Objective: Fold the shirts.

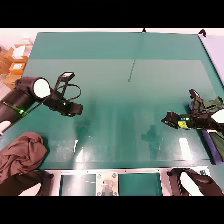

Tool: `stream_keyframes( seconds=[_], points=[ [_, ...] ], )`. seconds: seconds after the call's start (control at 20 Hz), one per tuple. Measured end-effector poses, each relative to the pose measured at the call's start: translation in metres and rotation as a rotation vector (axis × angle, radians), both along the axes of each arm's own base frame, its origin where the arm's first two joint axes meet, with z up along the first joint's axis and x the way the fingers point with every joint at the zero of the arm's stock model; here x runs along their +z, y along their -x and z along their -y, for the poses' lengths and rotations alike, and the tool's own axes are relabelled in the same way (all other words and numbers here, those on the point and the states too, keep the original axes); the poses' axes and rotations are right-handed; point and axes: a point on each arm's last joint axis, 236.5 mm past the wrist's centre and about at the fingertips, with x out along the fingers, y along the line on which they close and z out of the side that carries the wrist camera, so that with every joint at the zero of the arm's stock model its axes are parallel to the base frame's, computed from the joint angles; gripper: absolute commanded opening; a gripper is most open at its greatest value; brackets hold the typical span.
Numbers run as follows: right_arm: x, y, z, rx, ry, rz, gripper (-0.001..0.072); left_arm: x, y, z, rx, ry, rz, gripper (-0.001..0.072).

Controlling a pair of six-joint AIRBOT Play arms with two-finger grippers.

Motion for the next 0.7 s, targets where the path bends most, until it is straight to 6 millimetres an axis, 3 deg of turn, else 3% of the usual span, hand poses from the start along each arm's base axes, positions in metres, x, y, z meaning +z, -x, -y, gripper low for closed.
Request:
stream_keyframes(
  seconds=[0.7],
  points=[
    [0.0000, 0.0000, -0.0001, 0.000, 0.000, 0.000, 0.0012, 0.0019, -0.0064, 0.0025, 0.007, 0.012, 0.027, 0.0028]
  ],
)
